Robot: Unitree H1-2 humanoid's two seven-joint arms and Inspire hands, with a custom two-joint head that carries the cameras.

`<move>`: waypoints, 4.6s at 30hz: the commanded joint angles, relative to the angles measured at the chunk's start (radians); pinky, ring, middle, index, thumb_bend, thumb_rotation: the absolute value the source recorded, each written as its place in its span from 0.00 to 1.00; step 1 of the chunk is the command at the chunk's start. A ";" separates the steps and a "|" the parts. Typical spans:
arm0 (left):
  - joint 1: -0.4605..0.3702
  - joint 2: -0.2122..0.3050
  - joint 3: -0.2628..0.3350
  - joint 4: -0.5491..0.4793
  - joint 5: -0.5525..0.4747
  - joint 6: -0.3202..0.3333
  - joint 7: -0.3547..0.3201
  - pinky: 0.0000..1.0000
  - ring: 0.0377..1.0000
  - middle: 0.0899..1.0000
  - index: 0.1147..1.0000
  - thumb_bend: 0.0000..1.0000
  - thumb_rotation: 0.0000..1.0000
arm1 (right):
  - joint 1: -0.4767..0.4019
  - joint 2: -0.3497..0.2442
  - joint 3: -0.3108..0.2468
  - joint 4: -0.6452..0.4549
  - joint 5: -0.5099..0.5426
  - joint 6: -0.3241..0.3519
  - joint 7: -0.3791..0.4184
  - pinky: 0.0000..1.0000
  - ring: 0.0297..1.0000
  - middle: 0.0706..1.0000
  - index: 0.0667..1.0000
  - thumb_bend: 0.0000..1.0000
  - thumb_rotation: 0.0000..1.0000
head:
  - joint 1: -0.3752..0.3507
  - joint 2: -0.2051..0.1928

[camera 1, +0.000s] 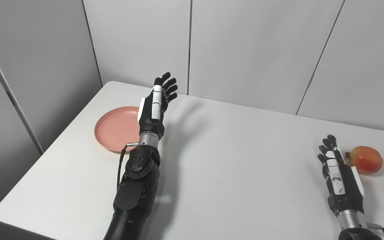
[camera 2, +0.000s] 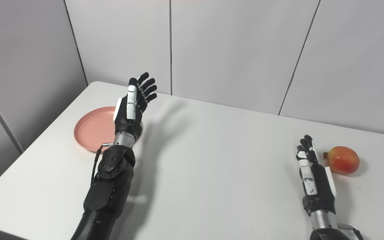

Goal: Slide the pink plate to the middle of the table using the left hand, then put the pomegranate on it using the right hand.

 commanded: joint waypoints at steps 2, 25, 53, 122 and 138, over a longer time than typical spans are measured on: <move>-0.062 0.065 -0.009 -0.001 0.053 -0.053 0.004 0.85 0.85 0.85 0.84 0.69 1.00 | -0.021 -0.008 -0.007 -0.002 0.009 -0.058 0.007 1.00 1.00 1.00 1.00 0.64 0.87 | 0.001 -0.001; -0.057 0.166 0.106 0.005 -0.056 0.008 0.008 0.91 0.89 0.88 0.88 0.70 1.00 | -0.020 -0.014 -0.008 -0.005 0.024 -0.068 0.017 1.00 1.00 1.00 1.00 0.64 0.87 | 0.012 0.003; -0.040 0.273 0.227 0.130 -0.099 -0.029 0.030 0.85 0.87 0.87 0.85 0.72 1.00 | -0.025 -0.019 -0.014 0.004 0.039 -0.066 0.037 1.00 1.00 1.00 1.00 0.65 0.86 | 0.022 0.005; -0.059 0.288 0.071 0.340 -0.156 0.031 -0.196 0.91 0.92 0.90 0.89 0.66 1.00 | -0.030 -0.020 -0.030 -0.015 0.067 -0.052 0.038 1.00 1.00 1.00 1.00 0.59 0.85 | 0.048 0.021; -0.063 0.225 0.016 0.280 -0.099 0.030 -0.166 0.90 0.92 0.92 0.90 0.67 1.00 | -0.025 -0.016 -0.030 -0.035 0.068 -0.045 0.035 1.00 1.00 1.00 1.00 0.59 0.85 | 0.044 0.021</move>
